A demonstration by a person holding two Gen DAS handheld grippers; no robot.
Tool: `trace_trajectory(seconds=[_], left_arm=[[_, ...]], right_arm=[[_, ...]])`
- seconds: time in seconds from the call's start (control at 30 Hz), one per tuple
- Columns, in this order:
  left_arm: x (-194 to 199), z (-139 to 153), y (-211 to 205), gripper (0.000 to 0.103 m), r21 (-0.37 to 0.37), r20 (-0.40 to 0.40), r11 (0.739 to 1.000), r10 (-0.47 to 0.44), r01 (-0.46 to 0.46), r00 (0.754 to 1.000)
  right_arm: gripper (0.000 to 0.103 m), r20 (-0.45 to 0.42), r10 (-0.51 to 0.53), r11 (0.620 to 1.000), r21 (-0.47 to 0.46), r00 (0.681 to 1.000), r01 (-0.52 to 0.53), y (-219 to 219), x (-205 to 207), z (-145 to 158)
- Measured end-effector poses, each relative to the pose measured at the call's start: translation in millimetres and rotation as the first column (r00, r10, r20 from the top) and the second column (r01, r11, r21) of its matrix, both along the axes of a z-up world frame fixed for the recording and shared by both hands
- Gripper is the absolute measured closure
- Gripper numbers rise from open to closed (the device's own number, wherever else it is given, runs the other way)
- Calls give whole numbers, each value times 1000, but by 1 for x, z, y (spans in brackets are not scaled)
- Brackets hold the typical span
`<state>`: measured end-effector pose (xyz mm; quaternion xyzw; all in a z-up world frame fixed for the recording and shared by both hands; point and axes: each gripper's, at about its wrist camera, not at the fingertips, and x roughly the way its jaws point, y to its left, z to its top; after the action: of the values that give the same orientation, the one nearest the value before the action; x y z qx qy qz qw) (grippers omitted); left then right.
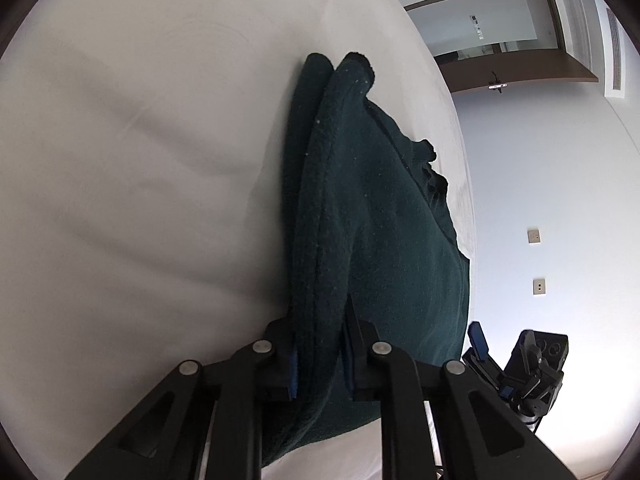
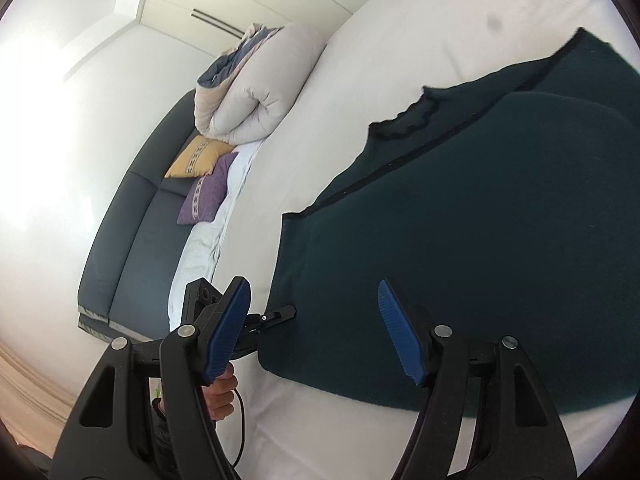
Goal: Fold small clothes
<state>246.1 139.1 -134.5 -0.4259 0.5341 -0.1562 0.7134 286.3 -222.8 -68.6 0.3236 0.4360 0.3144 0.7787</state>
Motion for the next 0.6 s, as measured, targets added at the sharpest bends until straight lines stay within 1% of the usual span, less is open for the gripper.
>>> trace_trajectory(seconds=[0.07, 0.17, 0.2, 0.23, 0.3, 0.33, 0.4, 0.47, 0.5, 0.53, 0.6], left_arm=[[-2, 2, 3, 87, -21, 13, 1000, 14, -14, 1000], [-4, 9, 4, 88, -21, 32, 1000, 20, -19, 999], [-4, 12, 4, 88, -17, 42, 1000, 20, -19, 999], [-4, 16, 2, 88, -15, 51, 1000, 21, -20, 998], [-4, 25, 0, 88, -15, 73, 1000, 15, -14, 997], [-2, 32, -3, 88, -8, 83, 1000, 11, -11, 996], [2, 46, -10, 88, 19, 107, 1000, -3, 1, 994], [6, 62, -21, 88, 34, 131, 999, -19, 15, 991], [8, 71, -29, 88, 48, 145, 999, -31, 24, 989], [10, 80, -38, 88, 66, 160, 997, -46, 35, 986], [16, 100, -63, 88, 97, 198, 993, -86, 67, 976]], right_arm=[[37, -20, 22, 1000, -21, 1000, -23, 22, 18, -2], [37, -37, 105, 994, -17, 994, -106, 55, 41, -6], [37, -60, 122, 992, -22, 991, -123, 63, 50, -12], [37, -102, 128, 991, -36, 987, -132, 69, 59, -21], [37, -174, 94, 992, -71, 980, -108, 73, 74, -44], [37, -183, 86, 992, -76, 979, -102, 72, 79, -54], [38, -128, 82, 995, -45, 988, -89, 68, 81, -62], [37, -95, 90, 995, -34, 991, -93, 68, 78, -64], [37, -92, 103, 994, -29, 990, -106, 68, 78, -63], [37, -108, 109, 994, -8, 988, -111, 64, 78, -61], [36, -153, 106, 991, 92, 982, -93, 50, 81, -59]])
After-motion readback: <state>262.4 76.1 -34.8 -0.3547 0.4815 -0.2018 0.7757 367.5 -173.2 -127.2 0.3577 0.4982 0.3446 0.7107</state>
